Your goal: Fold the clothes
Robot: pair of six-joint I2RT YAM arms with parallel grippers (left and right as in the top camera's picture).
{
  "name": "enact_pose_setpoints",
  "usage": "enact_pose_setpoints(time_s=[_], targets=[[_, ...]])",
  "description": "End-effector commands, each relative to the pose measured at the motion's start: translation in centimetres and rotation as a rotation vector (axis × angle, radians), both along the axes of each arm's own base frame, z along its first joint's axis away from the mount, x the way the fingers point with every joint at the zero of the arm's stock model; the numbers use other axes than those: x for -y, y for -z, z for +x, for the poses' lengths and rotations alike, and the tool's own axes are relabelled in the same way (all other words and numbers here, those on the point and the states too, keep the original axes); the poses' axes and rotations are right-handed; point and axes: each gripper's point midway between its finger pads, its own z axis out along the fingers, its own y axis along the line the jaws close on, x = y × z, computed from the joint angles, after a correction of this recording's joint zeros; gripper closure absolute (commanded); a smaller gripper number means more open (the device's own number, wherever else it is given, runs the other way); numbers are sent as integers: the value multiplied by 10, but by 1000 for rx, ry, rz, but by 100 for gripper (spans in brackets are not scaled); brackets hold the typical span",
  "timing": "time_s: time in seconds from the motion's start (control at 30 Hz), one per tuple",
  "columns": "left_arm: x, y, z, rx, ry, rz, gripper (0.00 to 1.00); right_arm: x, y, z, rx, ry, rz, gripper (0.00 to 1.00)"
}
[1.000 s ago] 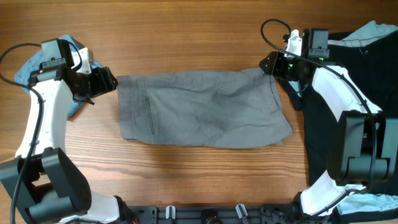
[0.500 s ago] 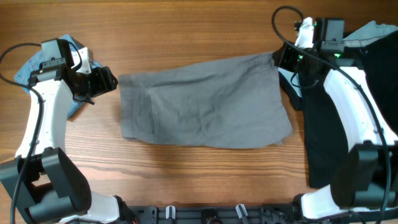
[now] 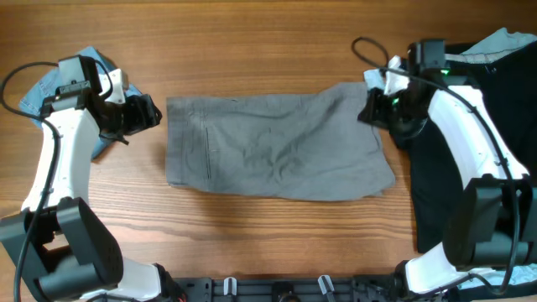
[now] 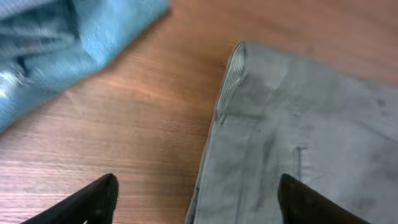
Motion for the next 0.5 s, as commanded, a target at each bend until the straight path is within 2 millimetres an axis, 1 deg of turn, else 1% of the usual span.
enact_pose_setpoints(time_s=[0.0, 0.03, 0.07, 0.1, 0.13, 0.2, 0.27, 0.3, 0.4, 0.43, 0.47], targets=[[15, 34, -17, -98, 33, -72, 22, -26, 34, -36, -119, -50, 22, 92], [21, 41, -19, -110, 63, -101, 21, -24, 49, -45, -160, -7, -9, 92], [30, 48, -21, -122, 104, -140, 17, -22, 66, -55, -187, 18, -18, 94], [35, 53, -22, -130, 126, -159, 14, -22, 76, -61, -207, 44, -18, 94], [38, 58, -22, -142, 135, -170, 9, -21, 83, -65, -222, 65, -19, 94], [44, 69, -22, -163, 151, -176, 5, -14, 97, -76, -259, 123, -51, 94], [60, 76, -21, -155, 235, -219, 6, -4, 105, -83, -284, 167, -108, 94], [68, 81, -21, -157, 268, -238, 6, -4, 106, -83, -283, 166, -112, 94], [82, 104, -24, -207, 304, -243, 6, -3, 106, -82, -279, 169, -118, 94], [84, 112, -24, -219, 309, -242, 8, -3, 106, -82, -276, 169, -118, 94], [89, 124, -25, -237, 317, -247, 8, -3, 106, -80, -270, 169, -117, 94]])
